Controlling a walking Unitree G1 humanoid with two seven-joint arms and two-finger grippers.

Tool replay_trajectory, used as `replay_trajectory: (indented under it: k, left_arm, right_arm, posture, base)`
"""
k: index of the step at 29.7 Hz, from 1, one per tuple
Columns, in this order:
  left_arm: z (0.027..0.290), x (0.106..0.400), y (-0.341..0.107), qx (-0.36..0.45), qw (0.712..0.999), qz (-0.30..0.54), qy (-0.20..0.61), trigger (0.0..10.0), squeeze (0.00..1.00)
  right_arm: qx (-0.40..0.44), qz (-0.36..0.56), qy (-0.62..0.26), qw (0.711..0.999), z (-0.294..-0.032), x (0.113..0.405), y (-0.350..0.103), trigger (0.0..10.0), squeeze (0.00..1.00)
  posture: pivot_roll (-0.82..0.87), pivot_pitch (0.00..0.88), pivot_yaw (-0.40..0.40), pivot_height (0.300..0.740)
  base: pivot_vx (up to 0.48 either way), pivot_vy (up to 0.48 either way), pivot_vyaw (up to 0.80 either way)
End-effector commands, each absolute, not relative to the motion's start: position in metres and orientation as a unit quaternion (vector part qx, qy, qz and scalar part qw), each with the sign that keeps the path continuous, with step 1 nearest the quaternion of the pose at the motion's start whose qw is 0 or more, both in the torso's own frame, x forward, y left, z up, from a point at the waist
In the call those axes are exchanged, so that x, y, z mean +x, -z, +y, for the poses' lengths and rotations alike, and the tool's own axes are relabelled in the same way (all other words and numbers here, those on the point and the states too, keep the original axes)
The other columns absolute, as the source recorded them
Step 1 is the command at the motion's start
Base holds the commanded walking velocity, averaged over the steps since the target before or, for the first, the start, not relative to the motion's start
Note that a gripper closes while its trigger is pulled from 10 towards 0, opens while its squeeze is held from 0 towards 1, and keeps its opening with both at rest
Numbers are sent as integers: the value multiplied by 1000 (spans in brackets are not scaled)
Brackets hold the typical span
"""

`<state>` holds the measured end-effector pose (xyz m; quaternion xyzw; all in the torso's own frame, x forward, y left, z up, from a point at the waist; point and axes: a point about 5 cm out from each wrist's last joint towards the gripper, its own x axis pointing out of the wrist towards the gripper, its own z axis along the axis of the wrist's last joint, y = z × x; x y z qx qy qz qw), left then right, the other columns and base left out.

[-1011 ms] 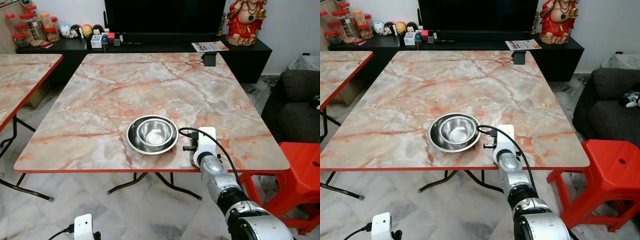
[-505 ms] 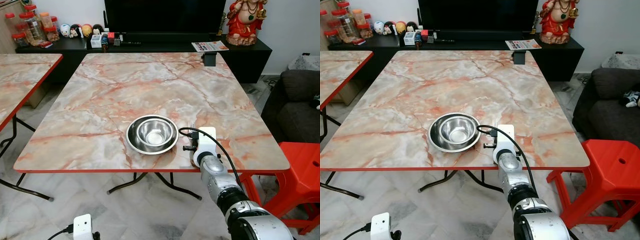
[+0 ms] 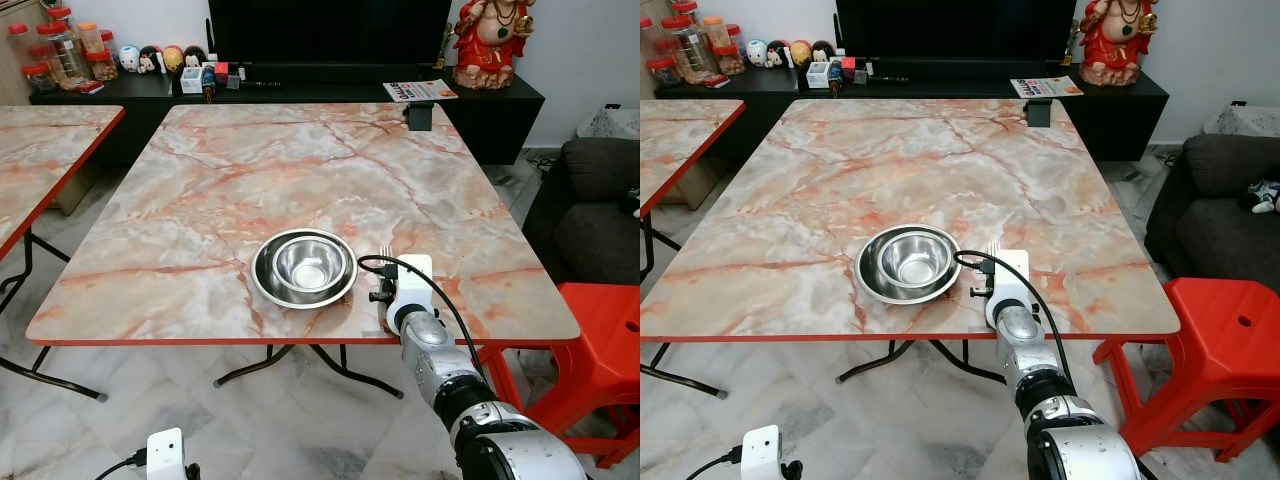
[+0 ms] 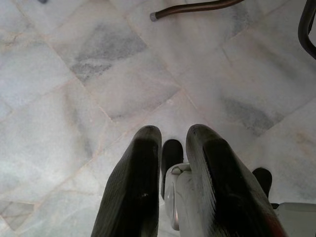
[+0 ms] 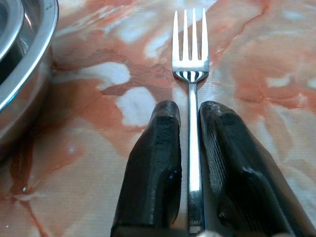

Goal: Setting the table

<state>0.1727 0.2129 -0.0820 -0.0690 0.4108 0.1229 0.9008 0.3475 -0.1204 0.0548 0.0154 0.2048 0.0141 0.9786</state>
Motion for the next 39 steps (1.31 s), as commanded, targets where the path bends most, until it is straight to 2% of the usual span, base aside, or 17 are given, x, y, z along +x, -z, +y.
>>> replay_trajectory:
  k: [1, 16, 19, 24, 27, 28, 30, 36, 39]
  left_arm:
    - [215, 169, 84, -69, 897, 417, -131, 10000, 0]
    - [215, 171, 83, -69, 898, 416, -128, 10000, 0]
    - [213, 174, 82, -70, 899, 413, -126, 10000, 0]
    - [212, 176, 81, -71, 901, 410, -125, 10000, 0]
    - [211, 178, 80, -75, 904, 402, -126, 10000, 0]
    - [211, 178, 80, -75, 904, 402, -126, 10000, 0]
    - [211, 179, 80, -75, 905, 400, -124, 10000, 0]
    - [209, 177, 81, -70, 905, 403, -117, 10000, 0]
    - [208, 176, 81, -68, 904, 406, -112, 10000, 0]
  right_arm:
    - [18, 202, -14, 979, -119, 350, -58, 10000, 0]
    - [28, 64, -23, 997, -117, 360, -93, 10000, 0]
    - [8, -30, -13, 999, -123, 357, -113, 10000, 0]
    - [2, -65, -8, 998, -128, 354, -120, 10000, 0]
    - [-20, -90, 41, 995, -158, 335, -111, 10000, 0]
    - [-20, -90, 41, 995, -158, 335, -111, 10000, 0]
    - [-46, -90, 88, 991, -187, 316, -98, 10000, 0]
    - [-65, -91, 158, 981, -230, 283, -88, 10000, 0]
    - [-77, -78, 182, 977, -240, 268, -81, 10000, 0]
  posture:
    - [-21, 0, -23, 740]
    - [-35, 0, -16, 740]
    - [-39, 0, -15, 740]
    - [-40, 0, -15, 740]
    - [-42, 0, -17, 740]
    - [-42, 0, -17, 740]
    - [-43, 0, -18, 740]
    - [-51, 0, -15, 740]
    - [-63, 0, -10, 740]
  base:
    - [0, 0, 0]
    - [0, 0, 0]
    - [0, 0, 0]
    - [0, 0, 0]
    - [0, 0, 0]
    - [0, 0, 0]
    - [0, 0, 0]
    - [0, 0, 0]
    - [0, 0, 0]
